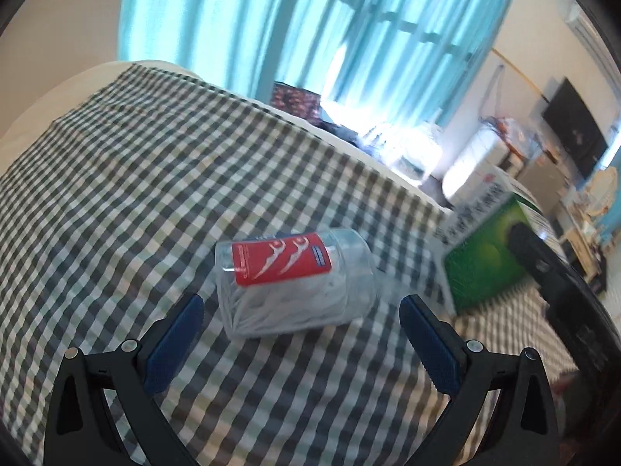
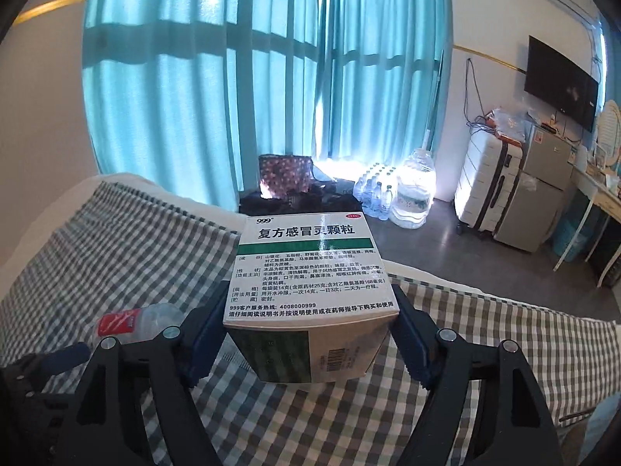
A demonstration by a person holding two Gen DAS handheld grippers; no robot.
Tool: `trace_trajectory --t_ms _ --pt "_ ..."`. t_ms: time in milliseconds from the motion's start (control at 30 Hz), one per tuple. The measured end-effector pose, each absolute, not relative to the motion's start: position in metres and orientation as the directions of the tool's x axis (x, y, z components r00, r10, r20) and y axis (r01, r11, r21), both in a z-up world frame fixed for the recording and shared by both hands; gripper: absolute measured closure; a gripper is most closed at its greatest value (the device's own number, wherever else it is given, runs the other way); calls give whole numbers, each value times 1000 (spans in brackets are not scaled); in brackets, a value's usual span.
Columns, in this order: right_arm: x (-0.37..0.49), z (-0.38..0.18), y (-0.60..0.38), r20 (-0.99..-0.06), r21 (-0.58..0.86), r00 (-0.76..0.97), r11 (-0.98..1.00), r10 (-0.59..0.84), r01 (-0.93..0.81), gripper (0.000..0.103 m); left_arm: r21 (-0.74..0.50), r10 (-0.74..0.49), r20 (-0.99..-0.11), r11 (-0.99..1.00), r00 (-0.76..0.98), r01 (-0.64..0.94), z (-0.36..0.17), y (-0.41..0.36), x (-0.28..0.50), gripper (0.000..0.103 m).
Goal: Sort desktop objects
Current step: 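Grasp the floss jar with left tool while right tool grasps green medicine box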
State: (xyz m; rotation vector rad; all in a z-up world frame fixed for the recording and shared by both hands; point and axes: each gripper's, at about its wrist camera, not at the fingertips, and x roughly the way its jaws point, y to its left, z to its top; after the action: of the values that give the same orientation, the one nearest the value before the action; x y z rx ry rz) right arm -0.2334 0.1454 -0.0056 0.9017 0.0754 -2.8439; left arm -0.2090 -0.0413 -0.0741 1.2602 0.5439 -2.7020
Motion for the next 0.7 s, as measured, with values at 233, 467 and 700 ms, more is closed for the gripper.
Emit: trace_trajectory --t_ms 233,467,700 --pt "-231 2 149 -549 19 -822 -985 -152 170 26 -222 -28 -802 -913 -596 342 -90 -32 -230 0" --pt "-234 -10 150 -577 36 -802 -986 -155 165 26 -156 -65 -794 -939 -605 307 -92 -21 -235 14" --pt "-231 -9 158 -584 58 -797 -987 -154 148 26 -183 -23 -789 -946 -614 269 -72 -24 -216 14"
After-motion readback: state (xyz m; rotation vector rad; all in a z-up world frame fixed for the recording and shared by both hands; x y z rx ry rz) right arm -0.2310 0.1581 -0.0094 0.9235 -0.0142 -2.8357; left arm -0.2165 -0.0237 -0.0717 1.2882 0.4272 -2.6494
